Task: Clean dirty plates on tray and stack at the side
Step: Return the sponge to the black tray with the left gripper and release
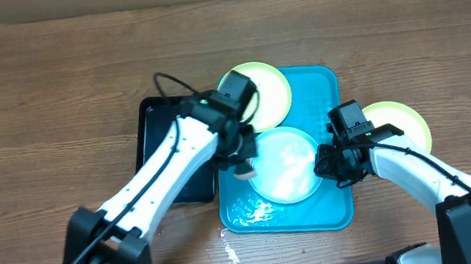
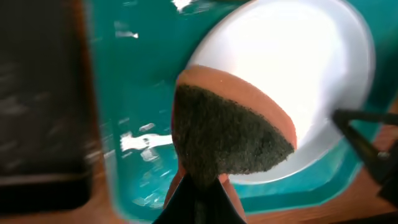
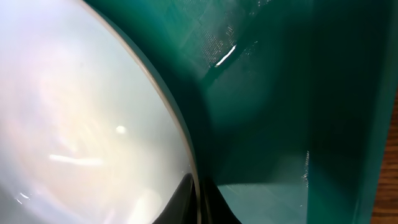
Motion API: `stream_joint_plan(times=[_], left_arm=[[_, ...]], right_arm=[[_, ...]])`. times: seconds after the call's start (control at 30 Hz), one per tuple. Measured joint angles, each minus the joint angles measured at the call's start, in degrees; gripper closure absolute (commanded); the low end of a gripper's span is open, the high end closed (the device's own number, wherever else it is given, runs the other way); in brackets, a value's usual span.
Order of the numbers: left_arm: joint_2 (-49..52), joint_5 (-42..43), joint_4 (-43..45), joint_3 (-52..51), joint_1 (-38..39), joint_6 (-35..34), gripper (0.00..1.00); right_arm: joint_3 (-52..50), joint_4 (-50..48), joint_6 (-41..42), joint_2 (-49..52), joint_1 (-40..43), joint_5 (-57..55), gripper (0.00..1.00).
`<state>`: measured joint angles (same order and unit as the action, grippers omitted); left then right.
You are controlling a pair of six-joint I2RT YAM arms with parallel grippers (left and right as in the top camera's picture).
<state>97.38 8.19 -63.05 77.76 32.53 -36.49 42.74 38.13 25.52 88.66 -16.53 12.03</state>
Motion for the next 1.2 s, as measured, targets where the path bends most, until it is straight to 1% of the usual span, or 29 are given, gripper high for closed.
stream_joint_plan(times=[0.13, 0.2, 0.27, 0.37, 0.5, 0.53, 0.57, 0.6, 0.67, 0.7, 0.8, 0.83, 0.9, 1.03, 1.2], left_arm=[[-2.25, -6.43, -4.74, 0.00, -5.07, 0.70, 0.96], [-2.56, -9.79, -5.09, 0.00, -7.96, 1.11, 0.96], [-2.54, -12.37, -3.30, -0.26, -10.78, 2.36, 0.96], [-2.05, -14.73, 2.01, -3.10, -13.90, 4.11, 0.96], [1.70, -15.52, 5.92, -8.26, -14.14, 5.38, 0.96], [2.84, -15.52, 5.88, -9.07, -14.14, 5.42, 0.76], [3.76, -15.52, 5.86, -9.73, -14.14, 5.46, 0.50], [4.46, -15.47, 5.75, -10.21, -14.14, 5.86, 0.41], [4.63, -15.30, 5.11, -10.25, -14.16, 6.08, 0.32], [4.48, -15.26, 4.44, -9.92, -14.14, 6.03, 0.25], [3.50, -14.86, 1.40, -8.00, -14.14, 6.56, 0.22], [2.32, -14.84, -0.13, -6.84, -14.14, 6.62, 0.17], [-0.17, -14.84, -1.90, -5.14, -14.14, 6.75, 0.00], [-8.09, -14.56, -5.53, -0.50, -14.32, 6.69, 0.00], [-17.73, -14.80, -7.98, 5.03, -16.37, 6.71, 0.00]], right_arm=[[0.00, -0.02, -0.04, 0.02, 0.00, -0.02, 0.96], [0.00, 0.00, -0.02, 0.02, 0.00, -0.02, 0.96], [0.00, 0.00, -0.02, 0.02, 0.00, 0.00, 0.96], [0.00, -0.04, -0.02, 0.02, 0.00, 0.00, 0.96], [0.00, -0.04, 0.00, 0.02, 0.00, 0.00, 0.96], [0.00, -0.02, 0.00, 0.02, 0.00, -0.02, 0.96], [0.00, -0.04, -0.02, 0.00, 0.00, -0.02, 0.96], [0.00, -0.07, -0.02, 0.02, 0.00, -0.02, 0.96], [0.00, -0.13, -0.02, 0.02, 0.00, 0.00, 0.96], [0.00, -0.15, -0.02, 0.02, 0.00, -0.02, 0.96], [0.44, 0.74, -0.07, 0.02, 0.00, -0.09, 0.96], [1.07, 2.29, -0.02, 0.09, 0.00, -0.57, 0.96], [2.12, 4.76, -0.09, 0.13, 0.00, -1.64, 0.96], [8.02, 12.68, -0.74, 0.11, -0.76, -5.90, 0.96], [18.58, 18.95, -5.33, -0.04, -4.68, -10.75, 0.96]])
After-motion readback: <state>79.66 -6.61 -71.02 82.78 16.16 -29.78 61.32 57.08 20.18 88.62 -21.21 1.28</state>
